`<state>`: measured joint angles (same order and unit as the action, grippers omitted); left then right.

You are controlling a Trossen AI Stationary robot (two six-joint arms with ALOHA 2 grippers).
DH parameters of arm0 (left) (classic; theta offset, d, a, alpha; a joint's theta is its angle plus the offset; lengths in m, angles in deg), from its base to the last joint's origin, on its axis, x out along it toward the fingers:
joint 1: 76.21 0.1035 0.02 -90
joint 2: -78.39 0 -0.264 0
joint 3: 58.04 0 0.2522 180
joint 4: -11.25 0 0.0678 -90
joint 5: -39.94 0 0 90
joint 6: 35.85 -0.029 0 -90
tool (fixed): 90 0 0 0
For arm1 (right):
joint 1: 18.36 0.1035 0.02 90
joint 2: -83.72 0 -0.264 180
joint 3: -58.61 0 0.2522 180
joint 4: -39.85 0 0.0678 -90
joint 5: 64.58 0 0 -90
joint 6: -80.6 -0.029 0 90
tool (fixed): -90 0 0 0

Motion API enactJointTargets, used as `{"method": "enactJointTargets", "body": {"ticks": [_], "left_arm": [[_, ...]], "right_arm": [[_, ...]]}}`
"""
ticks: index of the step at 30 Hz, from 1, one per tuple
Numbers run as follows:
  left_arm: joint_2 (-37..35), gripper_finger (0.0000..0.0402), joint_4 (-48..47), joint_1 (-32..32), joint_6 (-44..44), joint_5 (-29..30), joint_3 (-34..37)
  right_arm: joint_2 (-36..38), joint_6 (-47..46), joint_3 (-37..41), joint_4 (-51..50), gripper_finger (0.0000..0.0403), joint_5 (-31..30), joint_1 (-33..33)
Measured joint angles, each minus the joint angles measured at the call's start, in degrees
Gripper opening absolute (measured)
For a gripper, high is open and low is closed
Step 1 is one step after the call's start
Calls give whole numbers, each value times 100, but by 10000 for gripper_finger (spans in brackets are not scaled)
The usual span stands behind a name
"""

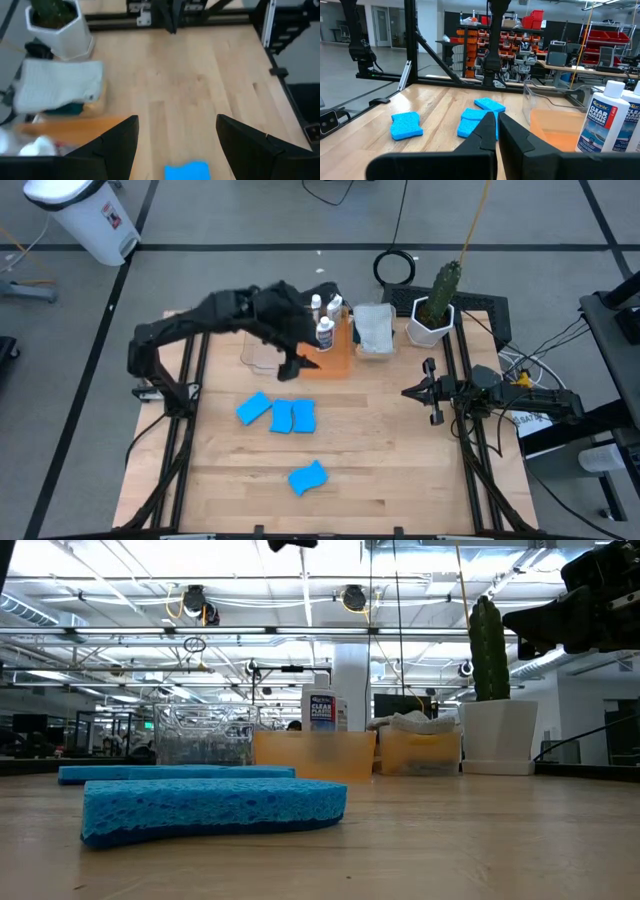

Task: Pick & Place Kitchen Items
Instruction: Put the blue sponge into the transparent bin

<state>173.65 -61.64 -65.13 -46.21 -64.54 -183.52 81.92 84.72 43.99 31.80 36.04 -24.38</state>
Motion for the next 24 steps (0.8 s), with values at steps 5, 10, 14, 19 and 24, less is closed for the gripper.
{"method": "enactJointTargets", "body": {"ticks": [5,10,14,19,24], "left_arm": [[-660,271,1666,-193,440,4,1603],[-1606,271,3267,-423,797,130,3164],[-2308,271,4580,-760,1051,554,4312],[-2889,271,6177,-1341,1151,959,5578],[-3076,271,7473,-1887,1261,1593,6429]], "right_arm": [[0,0,0,-2,0,0,-1],[2,0,1,0,0,0,-1],[0,0,0,-1,0,0,1],[0,0,1,0,0,0,0],[0,0,0,0,0,0,-1]]}}
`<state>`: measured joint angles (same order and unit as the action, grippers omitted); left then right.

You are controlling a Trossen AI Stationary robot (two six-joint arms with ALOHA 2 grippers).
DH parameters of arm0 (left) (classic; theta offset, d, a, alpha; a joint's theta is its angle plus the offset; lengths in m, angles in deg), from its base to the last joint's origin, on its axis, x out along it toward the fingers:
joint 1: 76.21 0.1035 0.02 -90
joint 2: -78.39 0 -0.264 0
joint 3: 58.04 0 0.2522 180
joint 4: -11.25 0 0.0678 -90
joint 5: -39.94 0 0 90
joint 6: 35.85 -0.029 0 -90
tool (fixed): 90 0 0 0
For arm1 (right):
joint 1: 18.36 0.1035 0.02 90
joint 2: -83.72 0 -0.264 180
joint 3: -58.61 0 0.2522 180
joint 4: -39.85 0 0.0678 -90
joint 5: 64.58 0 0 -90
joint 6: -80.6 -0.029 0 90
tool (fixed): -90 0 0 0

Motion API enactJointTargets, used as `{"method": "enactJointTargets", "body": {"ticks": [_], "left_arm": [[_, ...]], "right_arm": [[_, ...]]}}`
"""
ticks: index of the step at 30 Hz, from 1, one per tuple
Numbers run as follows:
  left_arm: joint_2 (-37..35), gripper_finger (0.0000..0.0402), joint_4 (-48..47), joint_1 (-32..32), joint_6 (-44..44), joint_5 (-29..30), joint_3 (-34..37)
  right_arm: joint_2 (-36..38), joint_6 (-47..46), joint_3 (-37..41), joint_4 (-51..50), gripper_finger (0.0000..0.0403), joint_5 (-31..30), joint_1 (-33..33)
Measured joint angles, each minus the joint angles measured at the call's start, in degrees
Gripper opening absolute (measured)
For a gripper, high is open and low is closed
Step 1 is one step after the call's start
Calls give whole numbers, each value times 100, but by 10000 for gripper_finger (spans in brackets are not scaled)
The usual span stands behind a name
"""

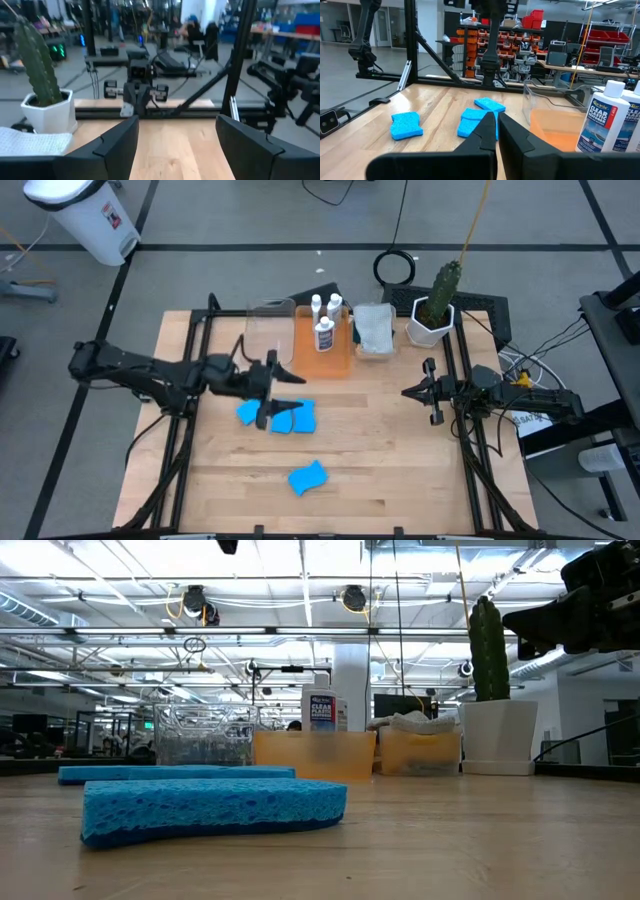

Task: Pick & Place Kitchen Items
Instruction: Put the blue sponge into the transparent bin

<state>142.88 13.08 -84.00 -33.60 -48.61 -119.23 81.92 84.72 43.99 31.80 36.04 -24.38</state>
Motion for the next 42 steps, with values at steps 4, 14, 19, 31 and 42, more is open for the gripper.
{"method": "enactJointTargets", "body": {"ticks": [4,14,19,31,42], "left_arm": [[8,271,430,-297,32,481,315],[195,271,723,-513,1543,474,312],[408,271,675,-522,1456,466,325],[645,271,850,-405,1467,915,325],[645,271,524,-273,1592,912,325]], "right_arm": [[0,0,0,0,0,0,2],[1,0,1,0,0,0,0],[1,0,0,0,0,0,1],[0,0,0,0,0,0,0],[0,0,2,0,0,0,0]]}}
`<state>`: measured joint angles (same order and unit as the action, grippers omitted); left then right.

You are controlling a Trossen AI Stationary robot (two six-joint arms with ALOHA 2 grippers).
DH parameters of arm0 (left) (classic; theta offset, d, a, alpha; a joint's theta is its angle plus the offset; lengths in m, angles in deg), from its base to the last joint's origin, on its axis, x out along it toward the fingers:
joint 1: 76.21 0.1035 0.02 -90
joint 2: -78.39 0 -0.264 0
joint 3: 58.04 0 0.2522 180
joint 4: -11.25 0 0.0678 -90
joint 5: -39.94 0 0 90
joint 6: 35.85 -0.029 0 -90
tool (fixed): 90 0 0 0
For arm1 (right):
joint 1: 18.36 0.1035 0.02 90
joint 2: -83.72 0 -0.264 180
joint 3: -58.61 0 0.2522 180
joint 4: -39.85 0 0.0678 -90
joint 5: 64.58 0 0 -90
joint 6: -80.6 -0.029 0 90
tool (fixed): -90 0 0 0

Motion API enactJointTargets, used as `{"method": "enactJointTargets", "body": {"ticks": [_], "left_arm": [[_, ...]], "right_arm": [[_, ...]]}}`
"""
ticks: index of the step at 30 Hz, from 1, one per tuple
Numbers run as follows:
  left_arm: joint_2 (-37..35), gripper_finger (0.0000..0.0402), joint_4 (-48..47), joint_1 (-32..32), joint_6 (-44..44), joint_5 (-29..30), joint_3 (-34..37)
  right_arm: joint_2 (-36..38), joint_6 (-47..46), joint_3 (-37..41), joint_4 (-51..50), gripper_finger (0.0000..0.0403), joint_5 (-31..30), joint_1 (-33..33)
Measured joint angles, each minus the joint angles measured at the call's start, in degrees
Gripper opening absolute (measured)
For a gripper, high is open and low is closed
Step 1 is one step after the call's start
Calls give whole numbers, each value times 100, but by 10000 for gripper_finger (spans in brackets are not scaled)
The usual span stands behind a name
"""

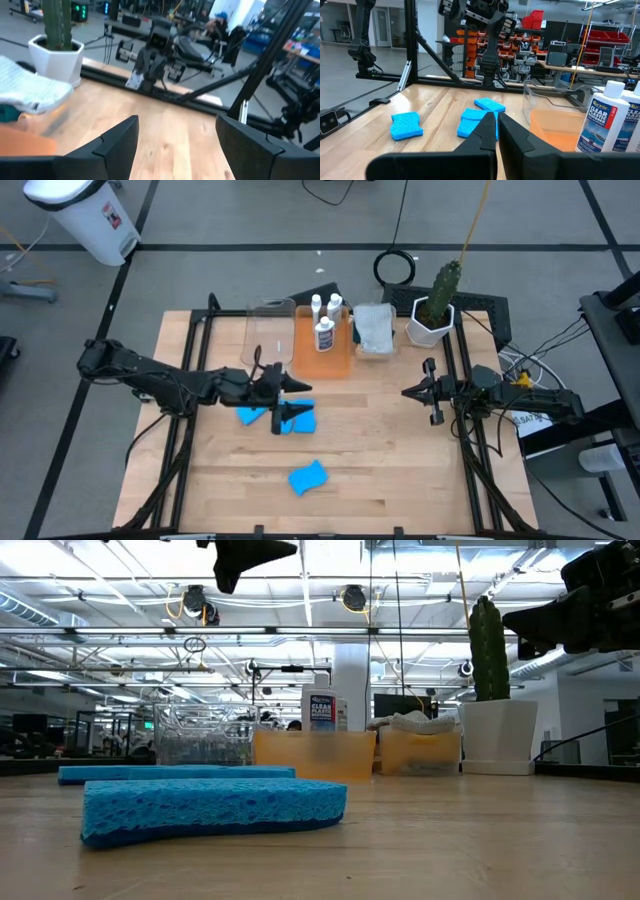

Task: Pick & Place Kitchen Items
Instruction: Put the blue sponge into the transparent bin

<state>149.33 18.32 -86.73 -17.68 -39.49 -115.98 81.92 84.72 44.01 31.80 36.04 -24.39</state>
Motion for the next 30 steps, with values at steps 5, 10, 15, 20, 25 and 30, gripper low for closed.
{"method": "enactJointTargets", "body": {"ticks": [5,10,15,20,25,30], "left_arm": [[0,271,-357,-87,-29,-4,0],[0,271,-897,-187,-41,-20,-2],[0,271,-1952,-327,266,-19,-2],[0,271,-3199,-365,1313,0,-2],[0,271,-4480,-365,2486,1,-2],[0,271,-5769,-365,3306,6,-2]], "right_arm": [[0,0,-1,0,0,0,0],[0,0,-1,0,0,0,0],[0,0,0,0,0,0,2],[0,0,-2,0,0,0,1],[0,0,0,0,0,0,0],[0,0,0,0,0,0,0]]}}
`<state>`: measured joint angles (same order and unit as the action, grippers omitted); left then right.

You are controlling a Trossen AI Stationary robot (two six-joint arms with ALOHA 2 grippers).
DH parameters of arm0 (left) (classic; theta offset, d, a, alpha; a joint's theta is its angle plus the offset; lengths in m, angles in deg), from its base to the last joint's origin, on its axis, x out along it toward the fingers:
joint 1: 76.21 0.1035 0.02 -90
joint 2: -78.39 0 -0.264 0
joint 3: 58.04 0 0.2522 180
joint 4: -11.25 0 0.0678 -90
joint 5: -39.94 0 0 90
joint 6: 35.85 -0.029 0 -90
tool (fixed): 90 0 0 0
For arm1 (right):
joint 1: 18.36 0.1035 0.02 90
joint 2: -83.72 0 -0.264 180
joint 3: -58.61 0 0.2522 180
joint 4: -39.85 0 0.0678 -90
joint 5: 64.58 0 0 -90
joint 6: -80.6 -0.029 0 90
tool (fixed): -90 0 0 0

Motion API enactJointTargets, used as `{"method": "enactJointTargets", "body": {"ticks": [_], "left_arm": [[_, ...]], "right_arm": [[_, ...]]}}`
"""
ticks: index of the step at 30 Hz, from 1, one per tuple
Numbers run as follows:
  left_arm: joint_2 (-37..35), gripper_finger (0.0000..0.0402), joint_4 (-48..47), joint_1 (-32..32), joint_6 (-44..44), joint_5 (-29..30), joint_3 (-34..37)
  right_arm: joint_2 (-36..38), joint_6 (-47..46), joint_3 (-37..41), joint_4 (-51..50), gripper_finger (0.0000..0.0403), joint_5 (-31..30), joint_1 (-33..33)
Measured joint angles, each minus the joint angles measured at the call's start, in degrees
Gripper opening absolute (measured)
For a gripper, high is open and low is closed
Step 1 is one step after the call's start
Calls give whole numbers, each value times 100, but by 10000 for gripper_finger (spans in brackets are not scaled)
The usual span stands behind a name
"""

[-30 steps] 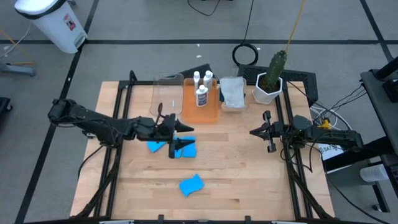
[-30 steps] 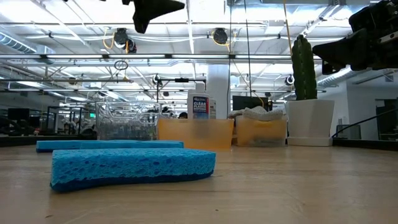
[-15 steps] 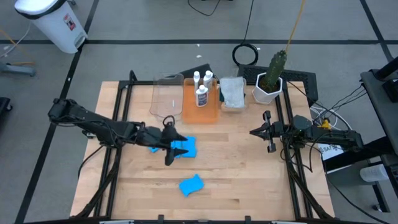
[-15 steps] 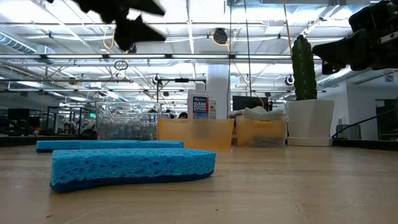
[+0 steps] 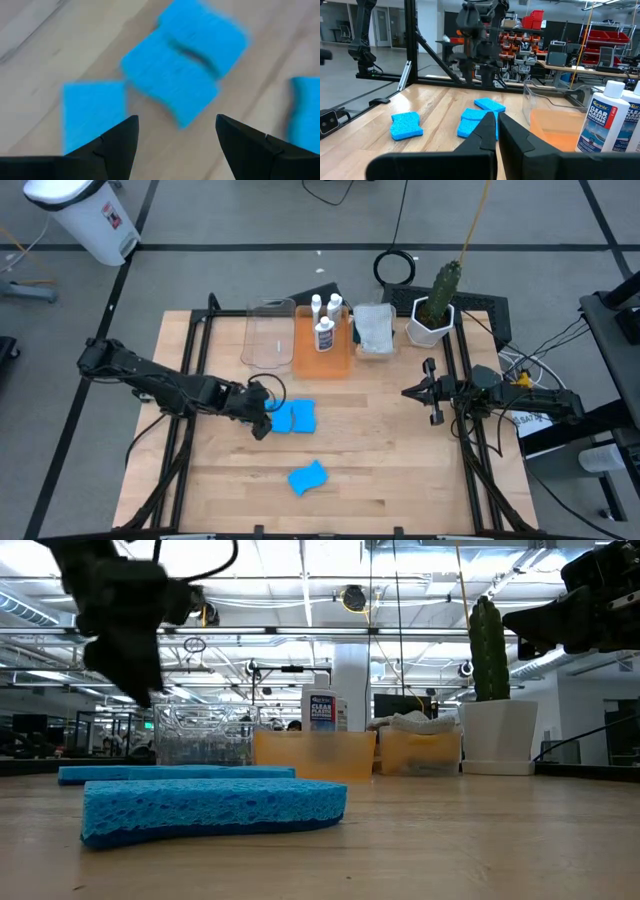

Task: Pick & Place Kitchen Items
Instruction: Put the blue sponge into the transparent bin

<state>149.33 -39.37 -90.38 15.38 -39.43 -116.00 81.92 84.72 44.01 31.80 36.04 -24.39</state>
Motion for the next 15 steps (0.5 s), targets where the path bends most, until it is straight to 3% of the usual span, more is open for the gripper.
{"method": "enactJointTargets", "body": {"ticks": [8,15], "left_arm": [[0,271,-815,31,909,303,0],[0,271,-1296,410,1357,-208,0]], "right_arm": [[2,0,-2,0,0,0,2],[0,0,0,0,0,0,0]]}}
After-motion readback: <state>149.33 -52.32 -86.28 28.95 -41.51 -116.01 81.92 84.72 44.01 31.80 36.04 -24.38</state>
